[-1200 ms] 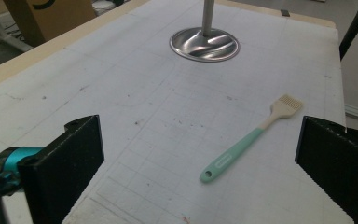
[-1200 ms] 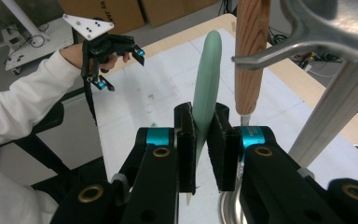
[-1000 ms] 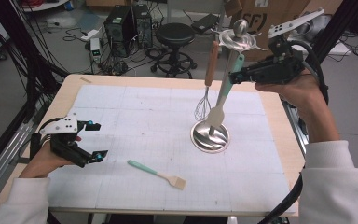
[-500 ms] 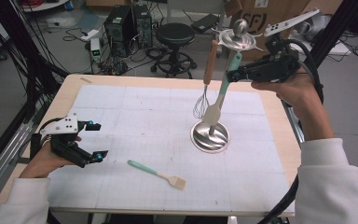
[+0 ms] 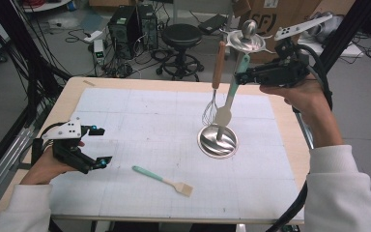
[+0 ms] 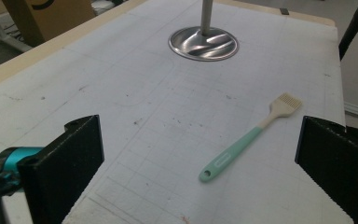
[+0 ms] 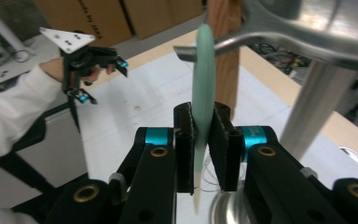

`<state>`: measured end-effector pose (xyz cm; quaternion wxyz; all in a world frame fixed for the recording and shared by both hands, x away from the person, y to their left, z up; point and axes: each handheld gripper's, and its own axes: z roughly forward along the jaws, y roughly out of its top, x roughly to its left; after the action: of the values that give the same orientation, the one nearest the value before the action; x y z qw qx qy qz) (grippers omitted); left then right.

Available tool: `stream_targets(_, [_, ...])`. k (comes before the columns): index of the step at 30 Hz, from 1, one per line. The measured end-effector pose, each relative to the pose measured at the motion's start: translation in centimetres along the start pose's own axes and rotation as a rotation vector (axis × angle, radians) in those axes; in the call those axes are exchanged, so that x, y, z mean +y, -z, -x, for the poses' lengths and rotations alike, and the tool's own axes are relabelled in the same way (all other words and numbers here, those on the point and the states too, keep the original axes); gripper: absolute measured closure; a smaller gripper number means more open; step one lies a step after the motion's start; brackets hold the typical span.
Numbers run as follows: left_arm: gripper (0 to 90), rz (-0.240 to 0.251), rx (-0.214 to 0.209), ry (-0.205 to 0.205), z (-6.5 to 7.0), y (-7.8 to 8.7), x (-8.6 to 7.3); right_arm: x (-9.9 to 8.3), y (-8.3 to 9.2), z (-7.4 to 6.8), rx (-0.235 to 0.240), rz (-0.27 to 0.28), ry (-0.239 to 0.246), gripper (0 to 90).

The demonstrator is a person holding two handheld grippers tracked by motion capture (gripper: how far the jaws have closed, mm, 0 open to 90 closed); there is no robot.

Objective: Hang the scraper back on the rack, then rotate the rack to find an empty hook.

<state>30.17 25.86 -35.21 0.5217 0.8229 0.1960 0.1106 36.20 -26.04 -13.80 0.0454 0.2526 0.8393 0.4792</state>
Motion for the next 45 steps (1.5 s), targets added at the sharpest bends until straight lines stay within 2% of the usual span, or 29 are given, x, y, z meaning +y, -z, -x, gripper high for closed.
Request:
stream_targets(3, [1.6, -0.004, 0.0, 0.002, -0.1, 0.0, 0.0, -0.3, 0.0, -0.1, -0.033, -0.017, 0.002, 69.8])
stream_targets(6, [1.7, -0.003, 0.0, 0.004, -0.1, -0.1, 0.0, -0.6, 0.0, -0.3, -0.055, -0.03, 0.016, 64.6])
stream_targets(10, [1.6, -0.004, 0.005, 0.003, -0.2, 0.0, -0.1, -1.0, 0.2, -0.6, -0.076, -0.036, 0.028, 47.7])
stream_targets(16, [1.6, 0.004, 0.002, 0.008, -0.2, 0.1, -0.1, -1.7, 0.7, -1.2, -0.13, -0.073, 0.061, 18.5])
stream_targets(19, [1.6, 0.007, -0.002, 0.005, -0.2, 0.2, -0.1, -2.1, 1.0, -1.5, -0.146, -0.097, 0.069, 6.7])
stream_targets(20, [1.6, 0.012, -0.004, 0.008, -0.2, 0.2, -0.1, -2.3, 1.0, -1.6, -0.152, -0.107, 0.072, 0.0])
stream_targets(22, [1.6, 0.009, -0.006, 0.005, -0.2, 0.2, -0.1, -2.7, 1.2, -1.8, -0.162, -0.121, 0.081, 0.2])
stream_targets(27, [1.6, 0.005, -0.008, -0.003, -0.1, 0.3, -0.1, -3.5, 2.1, -1.8, -0.167, -0.104, 0.078, 0.3])
stream_targets(31, [1.6, 0.009, -0.008, -0.001, 0.0, 0.3, -0.1, -3.9, 2.8, -1.8, -0.169, -0.08, 0.055, 0.3])
stream_targets(33, [1.6, 0.011, -0.01, 0.0, 0.0, 0.3, -0.1, -4.0, 3.2, -1.8, -0.174, -0.065, 0.062, 0.5])
stream_targets(35, [1.6, 0.012, -0.011, 0.0, 0.0, 0.3, -0.1, -4.0, 3.6, -1.8, -0.167, -0.048, 0.059, 6.3])
stream_targets(37, [1.6, 0.007, -0.01, -0.002, -0.1, 0.3, -0.1, -4.0, 4.0, -1.8, -0.164, -0.041, 0.057, 8.1])
stream_targets(38, [1.6, 0.008, -0.01, -0.002, -0.1, 0.3, -0.1, -4.0, 4.1, -1.8, -0.161, -0.042, 0.056, 14.5])
stream_targets(40, [1.6, 0.007, -0.009, -0.003, -0.1, 0.3, -0.1, -3.9, 4.4, -1.8, -0.161, -0.035, 0.055, 19.0])
stream_targets(43, [1.6, 0.007, -0.01, -0.001, 0.0, 0.3, -0.1, -3.8, 4.8, -1.6, -0.143, -0.037, 0.041, 35.1])
stream_targets(45, [1.6, 0.005, -0.01, -0.003, 0.1, 0.3, -0.1, -3.8, 5.1, -1.5, -0.114, -0.033, 0.031, 45.5])
